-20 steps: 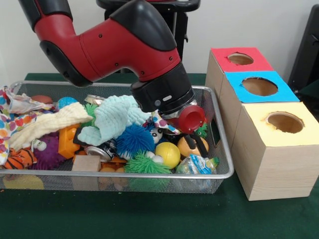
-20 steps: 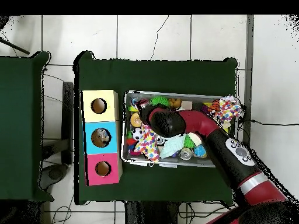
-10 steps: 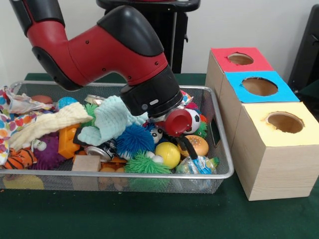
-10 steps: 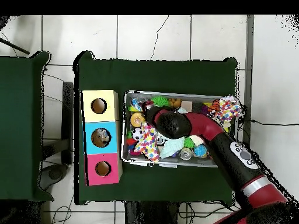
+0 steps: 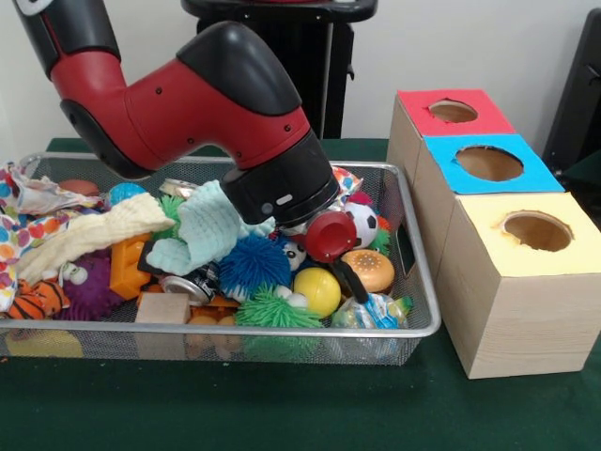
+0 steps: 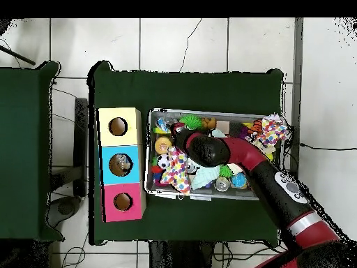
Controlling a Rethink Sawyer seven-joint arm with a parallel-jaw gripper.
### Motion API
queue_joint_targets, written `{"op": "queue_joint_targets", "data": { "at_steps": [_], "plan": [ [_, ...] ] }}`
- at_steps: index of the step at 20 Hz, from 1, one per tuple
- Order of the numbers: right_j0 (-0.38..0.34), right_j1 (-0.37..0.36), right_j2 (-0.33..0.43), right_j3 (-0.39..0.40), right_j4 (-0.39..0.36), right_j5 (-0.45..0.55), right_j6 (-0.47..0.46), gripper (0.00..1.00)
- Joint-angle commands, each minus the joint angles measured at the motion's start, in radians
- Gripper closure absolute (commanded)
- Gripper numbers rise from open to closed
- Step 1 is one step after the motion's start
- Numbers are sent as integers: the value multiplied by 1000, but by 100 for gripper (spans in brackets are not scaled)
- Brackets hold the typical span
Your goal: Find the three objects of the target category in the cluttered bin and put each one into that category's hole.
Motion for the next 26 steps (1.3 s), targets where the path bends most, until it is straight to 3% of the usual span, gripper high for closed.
{"op": "queue_joint_targets", "data": {
  "at_steps": [1,26],
  "plan": [
    [1,97,-11,-112,-28,57,-15,0],
    [-11,150,-14,-142,-25,67,-3,0]
  ]
}}
